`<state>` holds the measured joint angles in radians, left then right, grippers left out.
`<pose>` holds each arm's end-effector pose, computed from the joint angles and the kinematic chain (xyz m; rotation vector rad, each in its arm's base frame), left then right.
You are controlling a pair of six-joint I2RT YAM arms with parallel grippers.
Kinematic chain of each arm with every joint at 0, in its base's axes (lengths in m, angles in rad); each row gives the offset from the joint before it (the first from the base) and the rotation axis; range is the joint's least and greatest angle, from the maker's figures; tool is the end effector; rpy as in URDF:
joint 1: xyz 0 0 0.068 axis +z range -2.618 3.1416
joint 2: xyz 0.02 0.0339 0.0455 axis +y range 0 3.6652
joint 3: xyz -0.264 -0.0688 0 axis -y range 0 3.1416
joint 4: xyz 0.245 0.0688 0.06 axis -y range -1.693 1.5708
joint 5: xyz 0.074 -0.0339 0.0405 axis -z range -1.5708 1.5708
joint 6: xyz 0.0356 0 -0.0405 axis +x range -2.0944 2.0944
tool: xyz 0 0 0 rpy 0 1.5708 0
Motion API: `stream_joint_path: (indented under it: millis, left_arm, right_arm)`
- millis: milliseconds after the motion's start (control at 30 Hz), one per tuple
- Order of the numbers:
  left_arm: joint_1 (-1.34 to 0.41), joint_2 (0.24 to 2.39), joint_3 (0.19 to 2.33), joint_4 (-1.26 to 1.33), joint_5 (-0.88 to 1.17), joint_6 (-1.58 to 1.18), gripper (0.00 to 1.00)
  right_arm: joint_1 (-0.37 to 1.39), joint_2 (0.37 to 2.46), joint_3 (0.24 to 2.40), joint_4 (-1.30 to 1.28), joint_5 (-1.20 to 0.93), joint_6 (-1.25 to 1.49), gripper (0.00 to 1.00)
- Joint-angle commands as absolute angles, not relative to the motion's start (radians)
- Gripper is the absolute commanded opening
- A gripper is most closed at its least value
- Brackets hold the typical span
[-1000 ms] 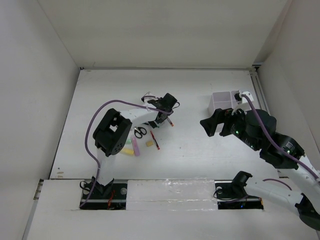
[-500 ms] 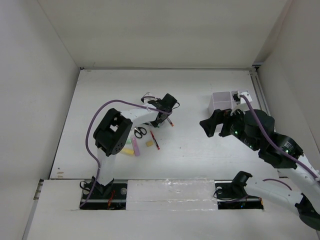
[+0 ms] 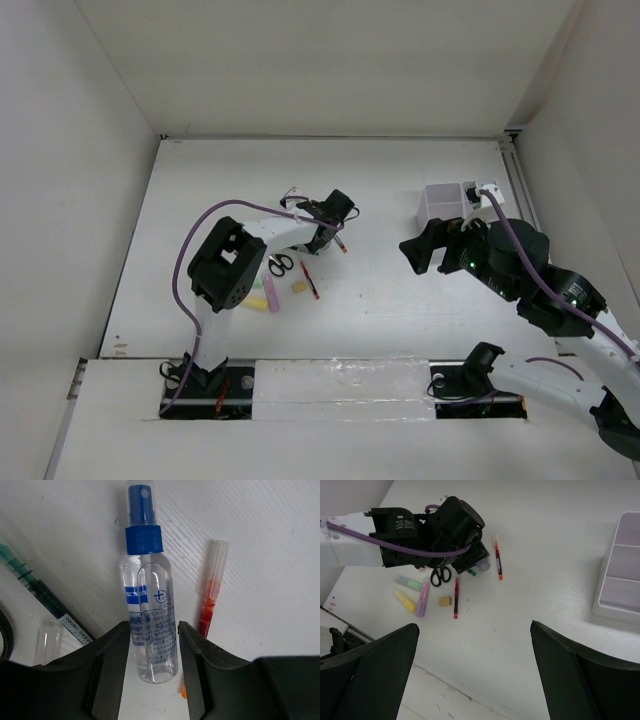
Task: Sort the stationery into containers
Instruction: Pick up the stationery from the center of the board.
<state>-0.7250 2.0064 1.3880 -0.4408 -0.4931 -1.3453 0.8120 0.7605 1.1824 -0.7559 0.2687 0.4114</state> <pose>0.3236 -0.2642 0.1678 -0.9035 2.2894 -0.2369 0.0963 0.0878 0.4150 -0.2016 1.9235 0.5736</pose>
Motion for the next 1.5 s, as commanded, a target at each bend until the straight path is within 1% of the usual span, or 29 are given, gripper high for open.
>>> stream_joint_path:
  millis: [0,133,167,233,267,300,333,433,533,700,867,900,1000,1067,1100,1167,1200,1233,1300,1333,1367,1400,1467]
  left_arm:
    - [-0.727,2.046,1.368,-0.52,-0.497,-1.393,0.4]
    - [-0.727,2.095,1.39,-0.554,-0.485,-1.393,0.34]
    - [-0.718,2.105,1.39,-0.554,-0.485,-1.393,0.26]
    - [-0.718,2.117,1.39,-0.543,-0.472,-1.384,0.17]
    - [-0.718,2.117,1.373,-0.543,-0.459,-1.384,0.14]
    - [-0.718,2.117,1.364,-0.529,-0.448,-1.384,0.04]
    - [-0.718,2.108,1.355,-0.519,-0.448,-1.384,0.0]
    - [-0.718,2.076,1.341,-0.518,-0.437,-1.37,0.0]
    - [-0.718,2.017,1.341,-0.541,-0.478,-1.344,0.0]
    - [-0.727,1.873,1.35,-0.502,-0.582,-1.206,0.0]
    - [-0.727,1.68,1.316,-0.39,-0.606,-0.965,0.0]
    - [-0.727,1.652,1.29,-0.34,-0.606,-0.865,0.0]
    - [-0.727,1.547,1.253,-0.237,-0.545,-0.729,0.0]
    - [-0.727,1.493,1.203,-0.2,-0.517,-0.637,0.0]
    - [-0.727,1.432,1.178,-0.166,-0.49,-0.599,0.0]
    - [-0.727,1.352,1.062,-0.005,-0.422,-0.475,0.0]
    - [-0.727,1.268,1.019,0.052,-0.316,-0.435,0.0]
    - [-0.727,1.225,0.973,0.16,-0.272,-0.405,0.0]
    - [-0.727,1.152,0.87,0.231,-0.159,-0.347,0.0]
    - [-0.727,1.1,0.849,0.257,-0.129,-0.333,0.0]
    - [-0.736,1.085,0.839,0.267,-0.065,-0.324,0.0]
    - [-0.736,1.071,0.822,0.279,-0.064,-0.313,0.0]
    - [-0.736,1.039,0.802,0.339,0.047,-0.292,0.0]
  right_arm:
    - [0.807,0.756,1.186,-0.736,0.259,0.416,1.0]
    - [0.807,0.747,1.186,-0.736,0.259,0.416,1.0]
    - [0.807,0.747,1.186,-0.736,0.259,0.416,1.0]
    - [0.807,0.747,1.186,-0.736,0.259,0.416,1.0]
    - [0.807,0.747,1.186,-0.736,0.259,0.416,1.0]
    - [0.807,0.747,1.186,-0.736,0.259,0.416,1.0]
    - [0.807,0.747,1.186,-0.736,0.259,0.416,1.0]
    - [0.807,0.747,1.186,-0.727,0.27,0.416,1.0]
    - [0.798,0.738,1.186,-0.703,0.27,0.436,1.0]
    - [0.778,0.635,1.112,-0.602,0.239,0.451,1.0]
    - [0.74,0.6,1.092,-0.502,0.219,0.469,1.0]
    - [0.726,0.6,1.092,-0.493,0.219,0.483,1.0]
    - [0.698,0.612,1.092,-0.448,0.232,0.512,1.0]
    - [0.678,0.667,1.103,-0.419,0.223,0.546,1.0]
    - [0.664,0.696,1.117,-0.405,0.186,0.546,1.0]
    - [0.606,0.792,1.132,-0.374,0.114,0.571,1.0]
    - [0.583,0.822,1.147,-0.341,0.083,0.583,1.0]
    - [0.542,0.843,1.147,-0.316,0.03,0.597,0.98]
    - [0.503,0.885,1.137,-0.2,-0.046,0.621,0.98]
    - [0.471,0.902,1.137,-0.169,-0.134,0.621,0.98]
    - [0.462,0.951,1.149,-0.154,-0.173,0.649,0.98]
    - [0.462,0.978,1.161,-0.144,-0.204,0.649,0.98]
    - [0.471,1.029,1.17,-0.121,-0.271,0.663,0.98]
